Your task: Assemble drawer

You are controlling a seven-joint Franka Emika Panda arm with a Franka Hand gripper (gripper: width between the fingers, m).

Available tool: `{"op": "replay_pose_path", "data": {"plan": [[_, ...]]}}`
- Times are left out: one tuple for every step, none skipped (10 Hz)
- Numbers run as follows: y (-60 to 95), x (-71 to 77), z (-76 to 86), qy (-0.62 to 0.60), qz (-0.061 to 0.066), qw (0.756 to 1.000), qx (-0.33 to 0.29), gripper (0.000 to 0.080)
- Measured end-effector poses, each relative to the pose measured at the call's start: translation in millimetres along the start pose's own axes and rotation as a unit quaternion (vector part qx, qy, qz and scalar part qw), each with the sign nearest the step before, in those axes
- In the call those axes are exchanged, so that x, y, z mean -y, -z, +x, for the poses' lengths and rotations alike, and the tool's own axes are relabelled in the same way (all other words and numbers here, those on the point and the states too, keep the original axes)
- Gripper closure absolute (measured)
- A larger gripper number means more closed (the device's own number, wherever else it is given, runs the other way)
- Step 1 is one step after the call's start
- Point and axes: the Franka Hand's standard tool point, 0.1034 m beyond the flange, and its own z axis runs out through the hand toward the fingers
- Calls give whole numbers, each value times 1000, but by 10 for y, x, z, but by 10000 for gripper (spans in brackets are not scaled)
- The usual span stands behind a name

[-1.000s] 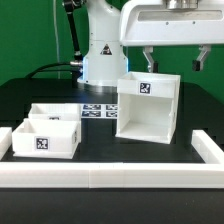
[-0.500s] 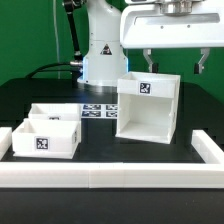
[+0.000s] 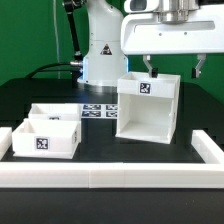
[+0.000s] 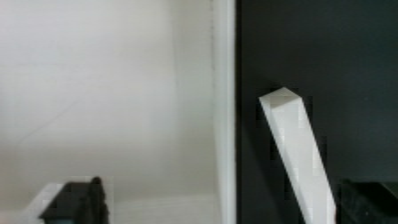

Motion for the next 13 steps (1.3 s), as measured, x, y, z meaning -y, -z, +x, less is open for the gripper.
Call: {"op": "replay_pose_path", "data": {"plan": [[-12,-5,-19,-7,2,1000,0,150],[-58,-27,-101,-20,5,1000,3,150],[-112,-34,-193,-20,4,1000,5,150],[-167,-45,-271,-19,5,1000,4,150],[-209,-53,-335,-16,2,1000,8,150],[-209,-39,-338,-14,3,1000,8,150],[-215,-39,-339,-13,2,1000,9,150],[-234,-43,-345,-13,2,1000,11,278],[-247,-45,-348,-12,1,1000,12,428],[-259,-49,-355,-12,1,1000,13,428],[-258,-49,-355,-12,1,1000,13,579],[-259,-49,-355,-12,1,1000,13,713],[-258,-49,-355,-12,1,1000,13,761]]}}
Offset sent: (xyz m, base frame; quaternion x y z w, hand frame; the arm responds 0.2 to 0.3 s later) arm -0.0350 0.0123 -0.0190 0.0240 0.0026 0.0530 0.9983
